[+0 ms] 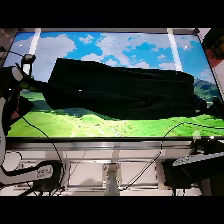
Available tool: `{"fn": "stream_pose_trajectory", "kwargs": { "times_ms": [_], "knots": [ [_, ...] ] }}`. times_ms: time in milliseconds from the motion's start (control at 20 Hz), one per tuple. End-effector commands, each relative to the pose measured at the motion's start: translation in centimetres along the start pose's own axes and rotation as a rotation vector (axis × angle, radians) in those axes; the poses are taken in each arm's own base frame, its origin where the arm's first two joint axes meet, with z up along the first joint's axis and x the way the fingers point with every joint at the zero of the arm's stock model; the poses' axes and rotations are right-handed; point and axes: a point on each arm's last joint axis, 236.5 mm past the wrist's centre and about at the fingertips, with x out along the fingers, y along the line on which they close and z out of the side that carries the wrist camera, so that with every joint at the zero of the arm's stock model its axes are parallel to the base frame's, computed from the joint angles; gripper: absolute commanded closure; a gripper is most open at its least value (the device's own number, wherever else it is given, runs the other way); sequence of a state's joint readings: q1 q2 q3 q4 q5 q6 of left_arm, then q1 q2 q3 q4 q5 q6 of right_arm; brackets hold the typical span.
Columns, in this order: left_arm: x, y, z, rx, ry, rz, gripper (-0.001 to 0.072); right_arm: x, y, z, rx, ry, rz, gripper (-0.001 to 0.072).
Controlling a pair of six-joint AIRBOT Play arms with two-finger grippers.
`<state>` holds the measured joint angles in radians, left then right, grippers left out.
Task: Fold the clothes and pants, and hang the long-sleeved shirts on hangers.
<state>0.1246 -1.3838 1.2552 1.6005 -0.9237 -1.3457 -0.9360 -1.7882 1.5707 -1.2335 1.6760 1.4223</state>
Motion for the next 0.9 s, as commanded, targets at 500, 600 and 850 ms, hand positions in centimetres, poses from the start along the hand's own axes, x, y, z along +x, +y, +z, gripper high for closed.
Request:
{"fn": "stream_pose_trajectory", "kwargs": {
  "times_ms": [500,600,850],
  "knots": [
    [5.6,-13.7,14.5,-0.249,-0.593,-0.227,0.0197,-1.5,0.4,1.0,-0.008,-0.088,-0.017,0.0682],
    [5.9,-13.2,13.2,-0.250,-0.519,-0.234,0.0314,-1.5,0.6,1.1,-0.008,-0.093,-0.008,0.0682],
    [4.5,-7.7,7.2,-0.255,-0.247,-0.207,0.0697,-1.5,1.0,1.4,-0.010,-0.107,0.010,0.0682]
  ]
}}
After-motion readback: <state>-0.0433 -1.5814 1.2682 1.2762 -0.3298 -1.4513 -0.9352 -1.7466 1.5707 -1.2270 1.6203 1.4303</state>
